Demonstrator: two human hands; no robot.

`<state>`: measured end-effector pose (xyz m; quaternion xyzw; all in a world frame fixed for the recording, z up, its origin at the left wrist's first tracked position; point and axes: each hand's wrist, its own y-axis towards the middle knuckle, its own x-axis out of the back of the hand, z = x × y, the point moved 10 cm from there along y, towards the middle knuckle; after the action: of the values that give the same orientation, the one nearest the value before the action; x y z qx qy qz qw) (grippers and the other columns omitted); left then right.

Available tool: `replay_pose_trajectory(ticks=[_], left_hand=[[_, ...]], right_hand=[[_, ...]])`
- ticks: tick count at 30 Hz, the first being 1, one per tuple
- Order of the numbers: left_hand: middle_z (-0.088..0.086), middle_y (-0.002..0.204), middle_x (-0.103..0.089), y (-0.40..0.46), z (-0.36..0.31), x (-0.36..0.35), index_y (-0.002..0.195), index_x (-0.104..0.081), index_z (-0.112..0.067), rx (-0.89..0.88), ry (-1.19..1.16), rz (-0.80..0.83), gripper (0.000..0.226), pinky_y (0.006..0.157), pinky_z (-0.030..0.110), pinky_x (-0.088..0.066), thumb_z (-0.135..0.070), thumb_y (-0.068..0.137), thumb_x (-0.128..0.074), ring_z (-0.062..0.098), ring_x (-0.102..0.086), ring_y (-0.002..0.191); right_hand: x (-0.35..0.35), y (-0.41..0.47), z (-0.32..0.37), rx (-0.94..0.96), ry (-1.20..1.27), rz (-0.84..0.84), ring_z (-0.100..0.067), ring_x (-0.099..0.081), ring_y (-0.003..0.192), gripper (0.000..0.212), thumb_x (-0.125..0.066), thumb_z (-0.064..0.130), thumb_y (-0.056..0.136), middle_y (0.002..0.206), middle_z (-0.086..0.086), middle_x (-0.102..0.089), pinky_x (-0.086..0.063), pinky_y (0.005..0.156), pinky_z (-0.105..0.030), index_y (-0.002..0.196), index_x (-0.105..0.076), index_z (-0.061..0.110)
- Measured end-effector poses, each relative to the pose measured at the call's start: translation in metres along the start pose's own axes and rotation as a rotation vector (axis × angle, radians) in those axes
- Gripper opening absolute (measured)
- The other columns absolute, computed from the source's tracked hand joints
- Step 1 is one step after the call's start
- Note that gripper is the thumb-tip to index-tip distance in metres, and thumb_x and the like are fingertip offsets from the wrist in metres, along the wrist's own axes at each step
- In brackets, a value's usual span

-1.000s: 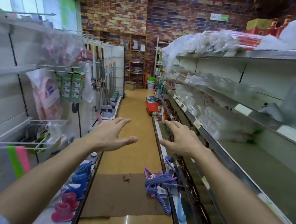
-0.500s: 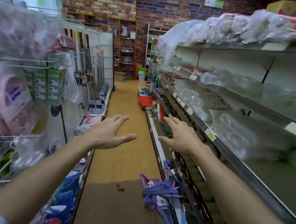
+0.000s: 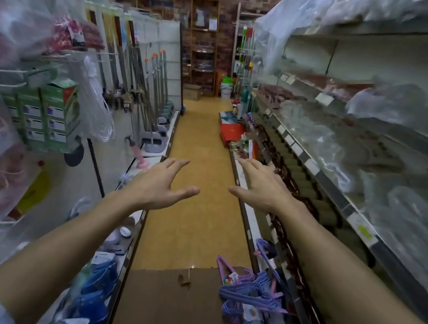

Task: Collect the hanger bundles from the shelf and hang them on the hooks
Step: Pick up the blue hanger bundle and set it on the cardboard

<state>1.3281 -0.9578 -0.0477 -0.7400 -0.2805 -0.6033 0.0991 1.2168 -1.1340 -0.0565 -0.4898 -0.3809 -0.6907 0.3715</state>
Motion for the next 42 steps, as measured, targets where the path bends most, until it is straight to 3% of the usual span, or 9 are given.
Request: replay_pose_trajectory(ticks=[4,12,15,18,21,26,31,34,42], left_hand=[[-0.004,0.159,-0.029,0.053,0.032,-0.033,0.153,-0.024,-0.03,0.065,-0.053,0.024,0.094,0.105,0.051,-0.042,-0.085,0.077,-0.04,0.019,-0.047,0.133],[0.001,0.157,-0.033,0.15,0.095,-0.107,0.152,-0.028,-0.029,0.08,-0.072,0.09,0.095,0.112,0.045,-0.037,-0.085,0.076,-0.042,0.018,-0.036,0.141],[0.002,0.155,-0.035,0.181,0.11,-0.148,0.152,-0.029,-0.024,0.06,-0.106,0.122,0.09,0.11,0.036,-0.035,-0.075,0.08,-0.049,0.018,-0.037,0.14],[0.0,0.155,-0.035,0.209,0.125,-0.196,0.152,-0.029,-0.026,0.05,-0.133,0.172,0.094,0.109,0.041,-0.04,-0.08,0.076,-0.045,0.019,-0.039,0.139],[-0.001,0.154,-0.035,0.231,0.143,-0.253,0.151,-0.028,-0.031,0.047,-0.167,0.218,0.1,0.108,0.041,-0.041,-0.089,0.071,-0.039,0.019,-0.042,0.136],[0.002,0.156,-0.034,0.264,0.168,-0.359,0.152,-0.028,-0.029,-0.004,-0.147,0.261,0.084,0.105,0.036,-0.039,-0.07,0.082,-0.051,0.02,-0.041,0.137],[0.004,0.154,-0.038,0.285,0.185,-0.475,0.151,-0.032,-0.027,-0.006,-0.171,0.229,0.088,0.104,0.043,-0.045,-0.073,0.077,-0.05,0.022,-0.046,0.132],[0.003,0.155,-0.037,0.279,0.186,-0.556,0.151,-0.031,-0.027,-0.034,-0.167,0.213,0.081,0.103,0.04,-0.045,-0.065,0.084,-0.054,0.021,-0.045,0.133],[0.003,0.153,-0.039,0.244,0.199,-0.747,0.15,-0.033,-0.026,-0.088,-0.251,0.176,0.084,0.097,0.035,-0.046,-0.068,0.079,-0.052,0.021,-0.049,0.129]], right_hand=[[-0.036,0.068,-0.02,0.018,0.03,0.036,-0.025,-0.025,0.147,0.082,-0.055,0.06,0.091,0.162,0.004,-0.022,-0.028,0.116,-0.051,0.157,-0.02,0.026],[-0.133,0.155,-0.083,-0.042,0.082,0.129,-0.024,-0.023,0.147,0.08,-0.057,0.056,0.092,0.163,0.002,-0.021,-0.025,0.118,-0.05,0.156,-0.02,0.027],[-0.167,0.182,-0.106,-0.074,0.084,0.139,-0.023,-0.026,0.147,0.08,-0.058,0.055,0.091,0.162,0.003,-0.024,-0.026,0.117,-0.05,0.156,-0.02,0.027],[-0.204,0.198,-0.129,-0.115,0.093,0.142,-0.023,-0.028,0.145,0.08,-0.058,0.055,0.091,0.161,0.002,-0.026,-0.027,0.115,-0.048,0.156,-0.021,0.026],[-0.247,0.206,-0.156,-0.161,0.088,0.166,-0.024,-0.025,0.147,0.079,-0.057,0.054,0.093,0.162,0.002,-0.023,-0.027,0.117,-0.049,0.157,-0.021,0.025],[-0.327,0.217,-0.211,-0.211,0.023,0.149,-0.025,-0.027,0.146,0.078,-0.057,0.052,0.093,0.162,0.001,-0.024,-0.029,0.116,-0.052,0.156,-0.021,0.025],[-0.423,0.213,-0.267,-0.239,0.007,0.11,-0.027,-0.032,0.144,0.075,-0.057,0.049,0.093,0.161,-0.001,-0.027,-0.03,0.115,-0.051,0.155,-0.024,0.024],[-0.491,0.2,-0.299,-0.268,0.026,0.077,-0.029,-0.035,0.142,0.074,-0.058,0.048,0.094,0.159,-0.003,-0.031,-0.033,0.114,-0.049,0.155,-0.026,0.022],[-0.664,0.149,-0.372,-0.344,0.036,0.04,-0.031,-0.041,0.136,0.069,-0.059,0.042,0.093,0.154,-0.004,-0.037,-0.037,0.109,-0.049,0.152,-0.032,0.021]])
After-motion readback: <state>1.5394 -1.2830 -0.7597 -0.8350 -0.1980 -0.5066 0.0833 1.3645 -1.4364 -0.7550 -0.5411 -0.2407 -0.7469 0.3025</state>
